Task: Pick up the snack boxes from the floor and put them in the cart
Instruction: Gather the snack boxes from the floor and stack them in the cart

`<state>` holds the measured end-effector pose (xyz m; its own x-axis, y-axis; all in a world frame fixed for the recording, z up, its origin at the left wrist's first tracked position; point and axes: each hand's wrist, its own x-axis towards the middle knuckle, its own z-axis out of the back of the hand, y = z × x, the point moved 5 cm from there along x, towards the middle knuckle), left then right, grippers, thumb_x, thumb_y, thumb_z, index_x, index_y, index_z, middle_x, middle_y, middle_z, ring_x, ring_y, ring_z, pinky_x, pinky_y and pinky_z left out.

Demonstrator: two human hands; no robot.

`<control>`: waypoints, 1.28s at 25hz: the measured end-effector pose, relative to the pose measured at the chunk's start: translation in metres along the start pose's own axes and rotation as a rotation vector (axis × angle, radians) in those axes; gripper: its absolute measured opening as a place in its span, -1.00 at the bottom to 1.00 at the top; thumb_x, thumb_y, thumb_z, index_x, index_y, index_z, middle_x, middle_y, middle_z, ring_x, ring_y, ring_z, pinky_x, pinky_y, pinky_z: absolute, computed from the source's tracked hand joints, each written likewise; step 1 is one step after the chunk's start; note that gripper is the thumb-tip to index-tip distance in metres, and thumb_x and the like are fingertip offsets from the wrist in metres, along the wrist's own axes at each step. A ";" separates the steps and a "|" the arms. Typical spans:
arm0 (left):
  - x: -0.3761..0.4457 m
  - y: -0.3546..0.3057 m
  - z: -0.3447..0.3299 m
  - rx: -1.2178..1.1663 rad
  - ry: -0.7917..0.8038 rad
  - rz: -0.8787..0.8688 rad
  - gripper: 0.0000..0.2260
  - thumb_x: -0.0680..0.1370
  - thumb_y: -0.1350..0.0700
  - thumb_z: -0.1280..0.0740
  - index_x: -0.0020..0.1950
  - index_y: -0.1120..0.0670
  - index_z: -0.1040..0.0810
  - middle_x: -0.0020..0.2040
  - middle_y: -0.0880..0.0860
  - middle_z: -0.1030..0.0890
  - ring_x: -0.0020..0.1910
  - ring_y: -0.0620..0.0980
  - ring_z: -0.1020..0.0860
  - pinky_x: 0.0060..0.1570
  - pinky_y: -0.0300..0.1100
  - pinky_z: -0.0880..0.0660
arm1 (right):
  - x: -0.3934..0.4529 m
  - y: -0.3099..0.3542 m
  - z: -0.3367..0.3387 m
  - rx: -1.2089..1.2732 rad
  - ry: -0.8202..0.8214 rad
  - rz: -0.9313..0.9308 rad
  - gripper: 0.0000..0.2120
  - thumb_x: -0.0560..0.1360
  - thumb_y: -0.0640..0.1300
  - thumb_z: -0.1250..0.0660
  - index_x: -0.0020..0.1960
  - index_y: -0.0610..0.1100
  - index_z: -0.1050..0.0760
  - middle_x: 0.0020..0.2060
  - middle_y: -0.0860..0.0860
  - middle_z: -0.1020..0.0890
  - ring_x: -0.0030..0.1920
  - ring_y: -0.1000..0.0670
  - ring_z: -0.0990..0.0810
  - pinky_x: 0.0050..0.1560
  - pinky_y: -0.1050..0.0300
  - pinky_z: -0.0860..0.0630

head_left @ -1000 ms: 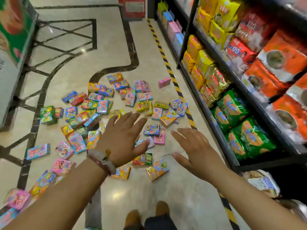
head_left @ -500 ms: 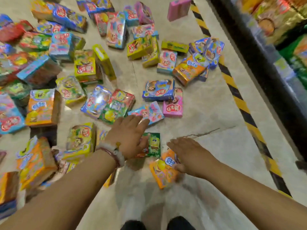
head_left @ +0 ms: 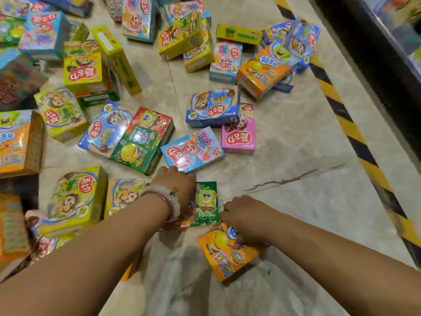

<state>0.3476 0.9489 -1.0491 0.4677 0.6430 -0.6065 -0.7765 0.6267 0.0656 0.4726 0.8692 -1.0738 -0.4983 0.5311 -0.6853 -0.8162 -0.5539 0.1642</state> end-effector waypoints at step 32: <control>-0.547 0.026 0.505 -2.108 -0.465 0.362 -0.86 0.47 0.32 -0.36 0.02 0.22 -0.55 -0.29 0.09 -0.67 -0.40 0.00 -0.63 -0.42 -0.16 -0.57 | -0.579 0.117 0.469 2.105 -0.667 -0.239 -0.51 0.30 -0.16 -0.39 0.22 -0.21 -0.49 0.07 -0.21 -0.65 0.02 -0.23 -0.65 0.02 -0.17 -0.60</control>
<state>0.2850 0.8357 -0.3150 0.0250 0.8219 -0.5691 0.1279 -0.5672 -0.8136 0.5282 0.7975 -0.3249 0.0041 0.7932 -0.6089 0.3256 0.5747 0.7508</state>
